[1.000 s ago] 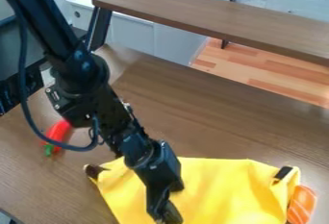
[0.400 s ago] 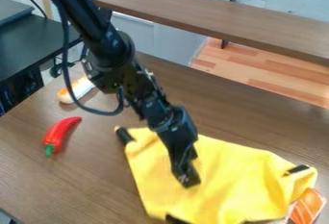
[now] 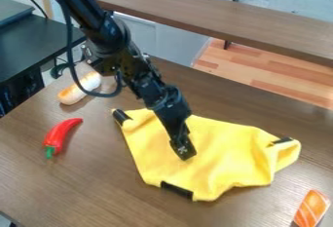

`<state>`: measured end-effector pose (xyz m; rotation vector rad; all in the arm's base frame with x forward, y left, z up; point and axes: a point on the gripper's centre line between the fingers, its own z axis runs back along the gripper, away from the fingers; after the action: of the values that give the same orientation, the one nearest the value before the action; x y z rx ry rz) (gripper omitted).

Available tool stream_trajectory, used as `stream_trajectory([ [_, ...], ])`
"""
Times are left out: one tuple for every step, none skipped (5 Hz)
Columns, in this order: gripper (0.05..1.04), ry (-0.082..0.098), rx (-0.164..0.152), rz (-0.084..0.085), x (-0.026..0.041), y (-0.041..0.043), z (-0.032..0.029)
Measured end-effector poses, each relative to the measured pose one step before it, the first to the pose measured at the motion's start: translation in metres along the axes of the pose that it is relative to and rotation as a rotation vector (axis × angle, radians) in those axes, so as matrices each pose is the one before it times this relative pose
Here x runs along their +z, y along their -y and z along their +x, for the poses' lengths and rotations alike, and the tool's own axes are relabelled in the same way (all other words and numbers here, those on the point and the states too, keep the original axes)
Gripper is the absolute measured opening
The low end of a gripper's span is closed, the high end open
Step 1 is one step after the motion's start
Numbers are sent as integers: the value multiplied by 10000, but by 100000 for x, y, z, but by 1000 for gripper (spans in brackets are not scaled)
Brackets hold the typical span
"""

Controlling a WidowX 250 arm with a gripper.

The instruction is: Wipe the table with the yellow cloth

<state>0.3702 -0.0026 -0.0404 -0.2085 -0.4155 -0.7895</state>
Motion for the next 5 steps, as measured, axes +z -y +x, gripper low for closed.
stream_trajectory([
  [1001, 64, 566, 264, 423, -1690, -125],
  [1001, 63, 350, 53, 154, -476, -368],
  [999, -89, 147, -68, -241, 776, -778],
  [999, -16, 56, -251, 582, 2641, -1512],
  [999, 106, 122, 122, 385, 2795, -1333],
])
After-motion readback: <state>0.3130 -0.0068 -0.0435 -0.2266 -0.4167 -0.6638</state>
